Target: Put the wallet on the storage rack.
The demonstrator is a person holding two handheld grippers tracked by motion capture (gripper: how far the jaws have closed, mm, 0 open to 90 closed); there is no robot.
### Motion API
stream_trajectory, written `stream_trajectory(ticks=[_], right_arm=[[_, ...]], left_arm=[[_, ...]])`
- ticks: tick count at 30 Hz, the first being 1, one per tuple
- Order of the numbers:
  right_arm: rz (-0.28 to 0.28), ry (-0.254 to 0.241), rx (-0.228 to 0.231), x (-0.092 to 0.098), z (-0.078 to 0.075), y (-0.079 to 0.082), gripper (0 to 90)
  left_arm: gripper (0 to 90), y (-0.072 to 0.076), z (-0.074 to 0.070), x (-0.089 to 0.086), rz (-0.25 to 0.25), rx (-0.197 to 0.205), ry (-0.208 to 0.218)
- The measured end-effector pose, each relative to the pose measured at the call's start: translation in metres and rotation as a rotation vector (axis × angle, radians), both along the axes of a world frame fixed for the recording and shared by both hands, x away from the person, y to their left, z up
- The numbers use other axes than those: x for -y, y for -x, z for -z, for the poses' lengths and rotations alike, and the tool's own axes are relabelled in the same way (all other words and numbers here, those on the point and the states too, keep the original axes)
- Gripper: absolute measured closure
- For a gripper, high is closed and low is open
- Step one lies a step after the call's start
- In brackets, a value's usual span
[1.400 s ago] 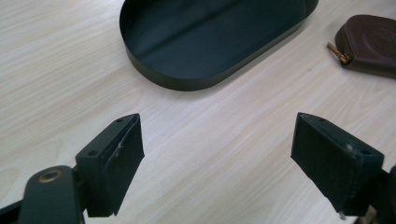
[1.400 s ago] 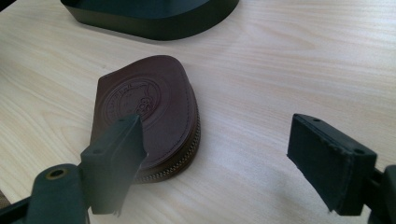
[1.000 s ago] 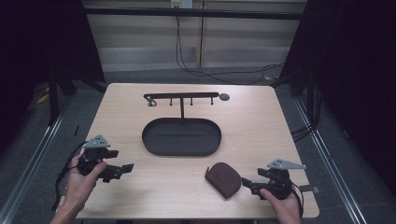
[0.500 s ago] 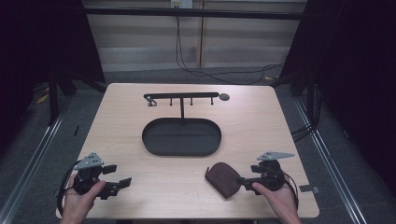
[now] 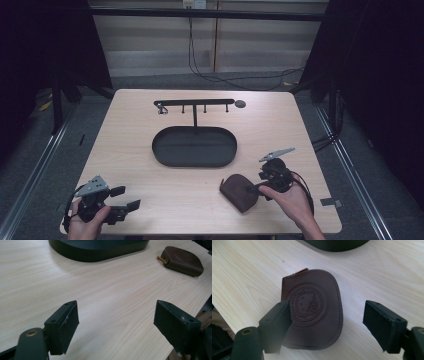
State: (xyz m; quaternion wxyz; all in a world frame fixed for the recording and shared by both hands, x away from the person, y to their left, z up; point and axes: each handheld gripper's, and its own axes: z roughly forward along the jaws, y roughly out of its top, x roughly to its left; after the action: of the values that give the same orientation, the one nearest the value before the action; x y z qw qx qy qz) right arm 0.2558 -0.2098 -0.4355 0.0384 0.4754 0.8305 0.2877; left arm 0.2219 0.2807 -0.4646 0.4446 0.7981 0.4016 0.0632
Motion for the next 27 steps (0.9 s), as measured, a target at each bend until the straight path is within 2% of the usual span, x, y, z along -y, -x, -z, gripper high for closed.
stream_trajectory(ticks=[3,4,7,10,15,17,18,20,27], right_arm=[[-0.031,0.063,-0.031,-0.007,0.000,-0.005,20.7],[-0.040,0.077,-0.048,-0.009,0.000,-0.006,19.2],[-0.062,0.082,-0.122,-0.015,0.004,-0.016,15.5],[-0.069,0.091,-0.198,-0.022,0.008,-0.028,15.5],[-0.091,0.121,-0.243,-0.032,0.010,-0.038,15.6],[-0.094,0.151,-0.263,-0.036,0.012,-0.040,15.5],[-0.101,0.181,-0.291,-0.041,0.016,-0.041,15.5],[-0.111,0.193,-0.305,-0.045,0.021,-0.043,15.4],[-0.105,0.190,-0.326,-0.048,0.026,-0.044,12.9]], left_arm=[[19.6,-0.001,-0.001,-0.001,0.019,0.008,0.028],[19.2,-0.002,-0.001,-0.001,0.025,0.007,0.017],[19.1,-0.005,0.001,0.001,0.032,-0.010,-0.008],[18.8,-0.006,0.002,0.002,0.035,-0.019,-0.003],[18.7,-0.007,0.000,0.001,0.039,-0.016,0.007],[18.7,-0.007,0.000,0.000,0.033,-0.011,0.009],[18.5,-0.008,0.000,0.000,0.033,-0.014,0.009],[18.5,-0.007,0.000,0.000,0.029,-0.008,0.000],[18.5,-0.007,-0.001,0.000,0.033,-0.010,-0.005]])
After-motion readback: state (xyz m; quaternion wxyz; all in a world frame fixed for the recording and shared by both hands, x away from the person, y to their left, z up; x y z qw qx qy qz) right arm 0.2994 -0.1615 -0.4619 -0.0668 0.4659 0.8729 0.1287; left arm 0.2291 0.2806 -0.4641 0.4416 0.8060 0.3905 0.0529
